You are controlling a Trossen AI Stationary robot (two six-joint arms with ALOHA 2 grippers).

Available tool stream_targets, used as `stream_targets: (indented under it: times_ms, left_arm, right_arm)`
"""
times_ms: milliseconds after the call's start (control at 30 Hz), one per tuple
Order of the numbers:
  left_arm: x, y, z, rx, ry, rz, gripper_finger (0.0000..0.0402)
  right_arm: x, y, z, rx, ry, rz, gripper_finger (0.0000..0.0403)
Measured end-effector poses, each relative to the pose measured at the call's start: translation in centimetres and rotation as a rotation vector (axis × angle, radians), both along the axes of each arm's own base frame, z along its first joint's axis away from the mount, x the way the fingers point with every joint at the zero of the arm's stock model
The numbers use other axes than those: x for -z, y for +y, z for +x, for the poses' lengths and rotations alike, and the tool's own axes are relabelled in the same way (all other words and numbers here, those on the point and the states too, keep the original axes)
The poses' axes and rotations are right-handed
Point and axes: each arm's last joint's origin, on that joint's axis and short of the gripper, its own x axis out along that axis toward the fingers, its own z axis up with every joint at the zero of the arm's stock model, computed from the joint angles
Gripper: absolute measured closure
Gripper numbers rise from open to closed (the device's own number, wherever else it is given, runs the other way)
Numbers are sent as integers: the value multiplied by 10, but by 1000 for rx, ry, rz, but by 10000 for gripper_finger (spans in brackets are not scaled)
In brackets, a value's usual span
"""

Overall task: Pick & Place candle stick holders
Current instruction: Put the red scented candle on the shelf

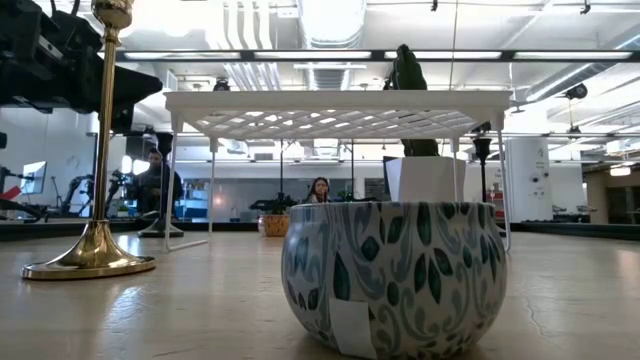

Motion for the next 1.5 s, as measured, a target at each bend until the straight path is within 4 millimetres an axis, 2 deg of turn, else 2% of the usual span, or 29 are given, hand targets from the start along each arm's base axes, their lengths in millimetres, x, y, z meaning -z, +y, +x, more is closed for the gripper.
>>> stream_targets:
  times_ms: [167,300,467,667,900,1067,1200,1367,1500]
  left_arm:
    - [0,0,0,0,0,0,365]
    - [0,0,0,0,0,0,365]
    - [0,0,0,0,0,0,365]
    - [0,0,0,-1,0,0,365]
    - [0,0,0,-1,-1,0,365]
    - [0,0,0,0,-1,0,365]
    - [0,0,0,0,-1,0,365]
    - [0,0,0,-1,-1,0,365]
    - [0,0,0,0,-1,0,365]
  right_arm:
    - [-3,40,-20,161,98,-64,394]
    - [-1,70,-33,261,79,-19,394]
    - [9,96,-46,403,118,32,394]
    - [30,121,-47,546,214,43,394]
    - [68,148,-36,686,391,-18,394]
    - [90,161,-31,795,461,-64,394]
    - [97,162,-35,901,407,-47,394]
    - [107,160,-49,980,405,72,391]
    - [116,155,-58,989,438,174,363]
